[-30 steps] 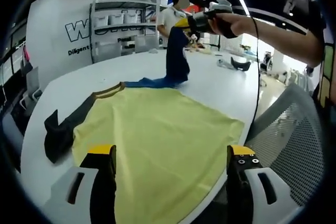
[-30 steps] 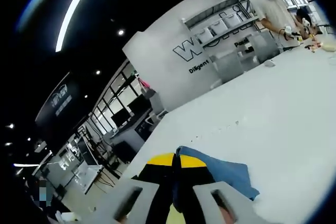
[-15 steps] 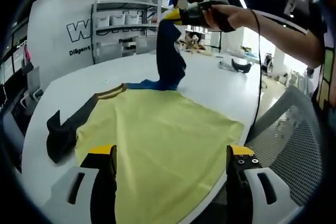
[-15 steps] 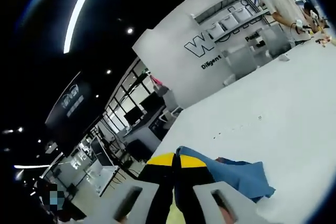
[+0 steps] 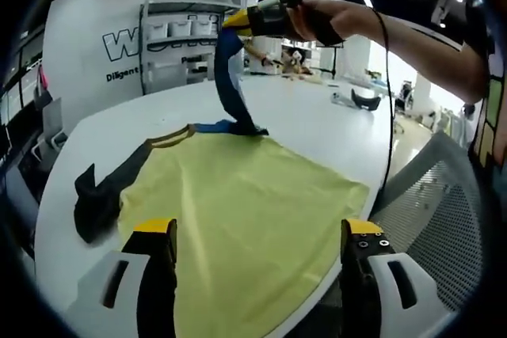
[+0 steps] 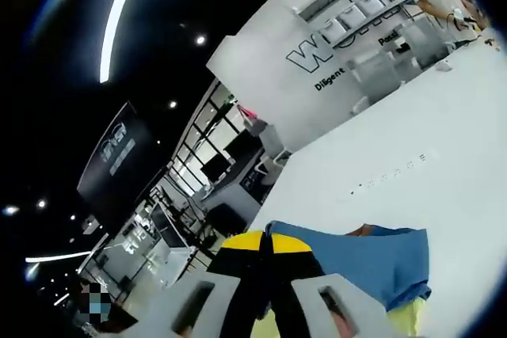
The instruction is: Fold the garment on the visible template until the final outline fits inside the template.
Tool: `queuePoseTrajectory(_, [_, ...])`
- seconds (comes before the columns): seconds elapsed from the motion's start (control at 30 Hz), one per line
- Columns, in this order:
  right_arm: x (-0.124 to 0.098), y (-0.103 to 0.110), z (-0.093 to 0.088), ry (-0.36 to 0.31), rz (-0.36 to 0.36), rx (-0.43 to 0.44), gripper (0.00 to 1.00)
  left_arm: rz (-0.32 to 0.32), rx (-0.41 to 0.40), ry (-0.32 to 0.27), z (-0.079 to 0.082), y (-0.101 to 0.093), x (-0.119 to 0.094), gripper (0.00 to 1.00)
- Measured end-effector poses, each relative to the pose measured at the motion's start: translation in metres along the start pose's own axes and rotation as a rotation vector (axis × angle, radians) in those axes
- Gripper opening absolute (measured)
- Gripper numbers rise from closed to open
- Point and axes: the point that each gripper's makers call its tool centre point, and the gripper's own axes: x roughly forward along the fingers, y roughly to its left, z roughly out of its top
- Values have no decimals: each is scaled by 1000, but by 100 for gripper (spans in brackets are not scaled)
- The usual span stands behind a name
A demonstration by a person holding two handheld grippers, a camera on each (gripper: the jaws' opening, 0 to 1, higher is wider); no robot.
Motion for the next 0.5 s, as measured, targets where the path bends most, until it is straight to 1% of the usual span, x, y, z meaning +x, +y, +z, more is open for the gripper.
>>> queuePoseTrajectory(0.03, [2, 0, -1, 3, 1, 0, 0, 0, -1, 2, 0, 0, 0, 79])
queuePoseTrajectory(0.07, [9, 9, -14, 26, 5, 7, 0, 8, -4, 3, -1, 3, -2, 79])
queuePoseTrajectory(0.27, [38, 12, -34, 95, 29, -2, 0, 16, -19, 8, -2, 8, -5, 78])
queuePoseTrajectory(0.43, [52, 8, -46, 130, 26, -17, 0, 16, -15, 13, -1, 10, -6, 78])
queuePoseTrajectory(0.47, [59, 6, -55, 147, 20, -21, 0, 19, -18, 15, -2, 11, -6, 78])
queuePoseTrajectory(0.5, [63, 5, -60, 157, 21, -21, 0, 16, -20, 19, -3, 12, -6, 78])
